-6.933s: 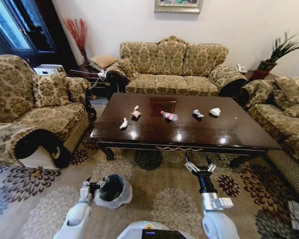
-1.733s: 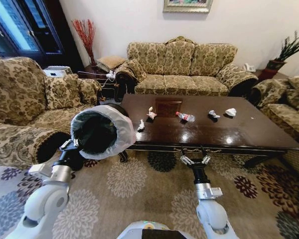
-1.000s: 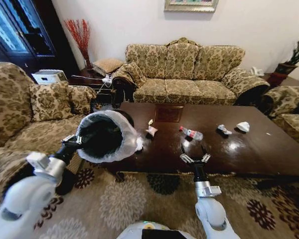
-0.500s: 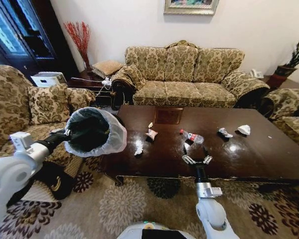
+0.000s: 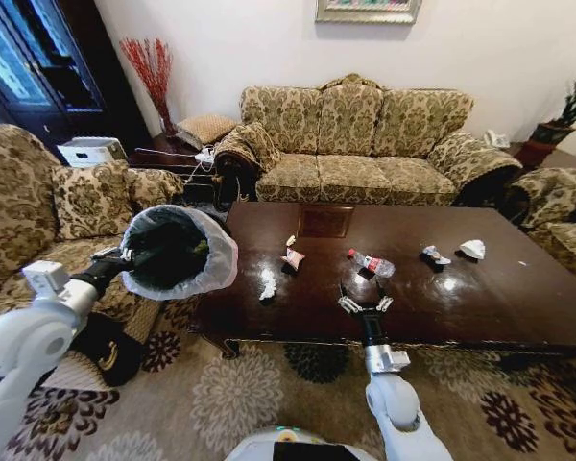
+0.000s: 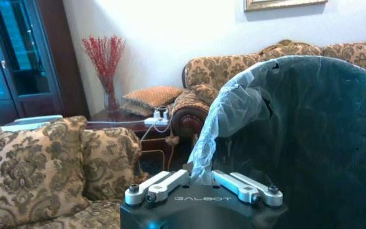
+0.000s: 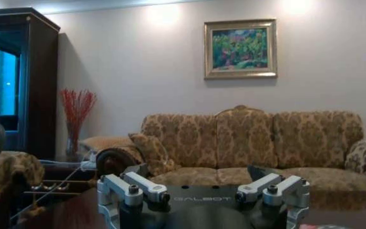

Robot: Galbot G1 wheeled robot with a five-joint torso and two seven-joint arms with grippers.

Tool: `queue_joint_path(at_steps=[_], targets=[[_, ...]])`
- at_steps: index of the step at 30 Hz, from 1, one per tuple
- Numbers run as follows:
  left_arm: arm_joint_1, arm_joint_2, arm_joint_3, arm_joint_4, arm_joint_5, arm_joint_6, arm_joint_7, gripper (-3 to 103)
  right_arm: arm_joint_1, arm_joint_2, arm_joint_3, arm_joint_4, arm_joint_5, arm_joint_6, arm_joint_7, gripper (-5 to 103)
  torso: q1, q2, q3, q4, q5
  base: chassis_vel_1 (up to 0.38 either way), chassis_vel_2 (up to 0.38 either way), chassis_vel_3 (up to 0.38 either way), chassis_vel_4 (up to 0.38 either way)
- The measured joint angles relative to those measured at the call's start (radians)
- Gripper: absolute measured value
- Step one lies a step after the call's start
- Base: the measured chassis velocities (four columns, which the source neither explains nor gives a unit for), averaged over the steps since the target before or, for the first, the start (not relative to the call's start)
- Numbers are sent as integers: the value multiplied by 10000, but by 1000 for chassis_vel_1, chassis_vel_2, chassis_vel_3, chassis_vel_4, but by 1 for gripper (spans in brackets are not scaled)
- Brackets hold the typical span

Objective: Move to the front of the table and place the trash on the table into the trash bin.

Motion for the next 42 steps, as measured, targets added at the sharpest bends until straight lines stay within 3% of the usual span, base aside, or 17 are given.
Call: queue_joint_path(at_steps=[3, 8, 10, 11, 16, 19, 20, 27, 32, 37, 42], targets=[[-1, 18, 17, -42, -12, -19, -115, 0, 88, 28, -215, -52, -15, -165, 79, 100, 0, 0, 0, -1, 3, 151, 141, -149, -173], [-5, 134, 85, -100, -29, -385, -409, 0, 508, -85, -993, -217, 88, -1105, 191, 100, 2, 0, 0, 2, -13, 137, 174, -121, -158], [34, 122, 160, -98, -20, -674, -616, 0, 929, -111, -1568, -550, 110, -1918, 446, 100, 1, 1, -1, 6, -1, 83, 125, -45, -73], [34, 122, 160, -98, -20, -674, -616, 0, 929, -111, -1568, -550, 110, -1918, 446, 100, 1, 1, -1, 6, -1, 67, 104, -19, -51], [101, 223, 322, -132, -441, -1100, -1338, 0, 1753, -26, -2532, -1331, 186, -3393, 910, 100, 2, 0, 1, 0, 9, 1, 7, -4, -10], [67, 379, 293, -84, -529, -1082, -1331, 0, 2225, 51, -2847, -1786, 541, -3709, 968, 100, 2, 0, 1, -3, 4, -20, -16, 6, 0], [37, 498, 194, -92, -560, -809, -1219, 0, 2582, 160, -3044, -2141, 744, -3821, 1004, 100, 3, 0, 1, -4, 1, 0, 0, 0, 0], [142, 1174, -108, 18, -669, -157, -441, 0, 3636, 754, -3491, -3591, 823, -3888, 1020, 100, 2, 0, 1, 5, -4, 0, 0, 0, 0], [211, 2038, -248, 273, -1603, 305, 60, 0, 4189, 1260, -3465, -4734, 744, -3785, 1043, 100, 2, 0, 1, 1, 0, 0, 0, 0, 0], [198, 2599, -244, 329, -2325, 488, -151, 0, 4366, 1495, -3305, -5334, 790, -3566, 961, 103, 3, 0, 2, 0, 2, 0, 0, 0, 0], [180, 2797, -106, 373, -2509, 509, -472, 0, 4383, 1505, -3250, -5514, 829, -3349, 642, 92, 1, 0, 0, 1, 0, 0, 0, 0, 0]])
